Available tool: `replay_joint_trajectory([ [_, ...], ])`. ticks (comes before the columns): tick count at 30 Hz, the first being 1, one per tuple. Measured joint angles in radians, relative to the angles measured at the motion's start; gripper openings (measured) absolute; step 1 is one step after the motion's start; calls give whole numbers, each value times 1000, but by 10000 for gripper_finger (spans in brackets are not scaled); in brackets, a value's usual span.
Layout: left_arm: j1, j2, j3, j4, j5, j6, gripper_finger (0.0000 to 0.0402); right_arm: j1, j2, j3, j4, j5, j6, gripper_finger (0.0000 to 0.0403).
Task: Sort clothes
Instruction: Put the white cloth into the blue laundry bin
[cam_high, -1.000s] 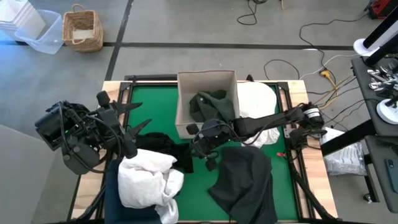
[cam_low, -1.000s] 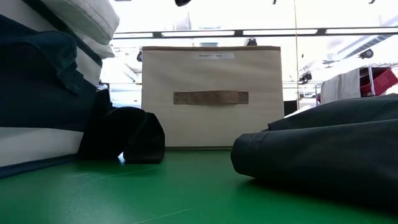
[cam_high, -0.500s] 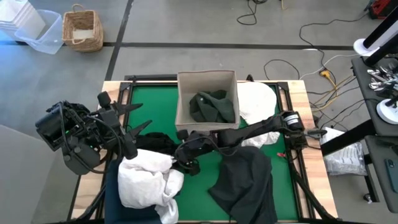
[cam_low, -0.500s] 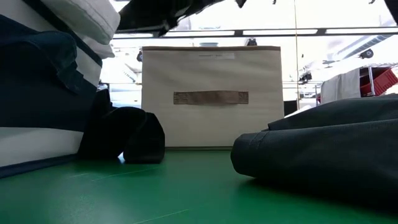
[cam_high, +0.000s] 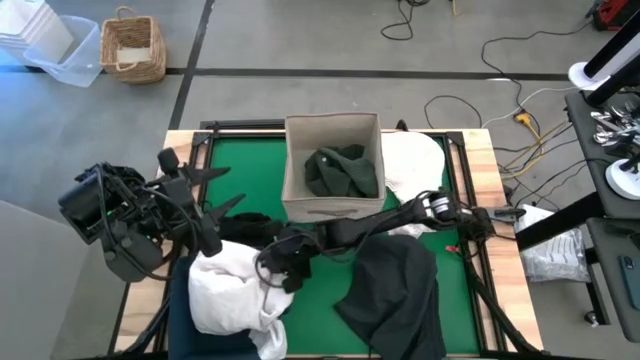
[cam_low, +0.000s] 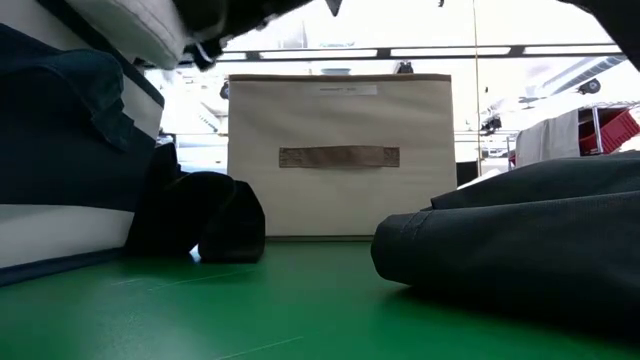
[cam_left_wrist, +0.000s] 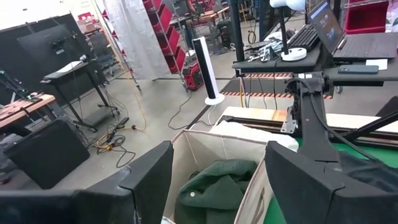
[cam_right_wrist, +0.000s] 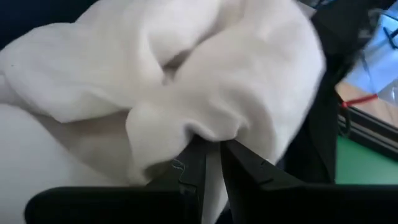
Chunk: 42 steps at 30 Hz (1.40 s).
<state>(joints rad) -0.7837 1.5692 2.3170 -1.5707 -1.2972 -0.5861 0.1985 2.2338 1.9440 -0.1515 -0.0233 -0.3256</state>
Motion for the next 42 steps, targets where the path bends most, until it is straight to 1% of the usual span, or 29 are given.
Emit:
replay_joint_trajectory([
  [6,0,0,-35,0,0,0,233,22,132,221,-130,-1,-57,42],
  [12,0,1,-47,0,0,0,233,41,233,415,-244,-3,-103,42],
  [14,0,1,-47,0,0,0,233,47,236,402,-224,-7,-113,42],
  [22,0,0,-47,0,-1,-4,233,57,229,400,-240,-10,-108,43],
  [25,0,0,-49,0,0,-8,233,57,229,400,-247,-10,-108,51],
  [29,0,0,-49,0,0,-8,233,57,227,400,-248,-10,-108,80],
  [38,0,0,-49,0,25,-20,233,57,204,400,-251,-2,-110,180],
  [42,0,0,-49,0,25,-23,233,57,176,400,-283,-2,-109,207],
])
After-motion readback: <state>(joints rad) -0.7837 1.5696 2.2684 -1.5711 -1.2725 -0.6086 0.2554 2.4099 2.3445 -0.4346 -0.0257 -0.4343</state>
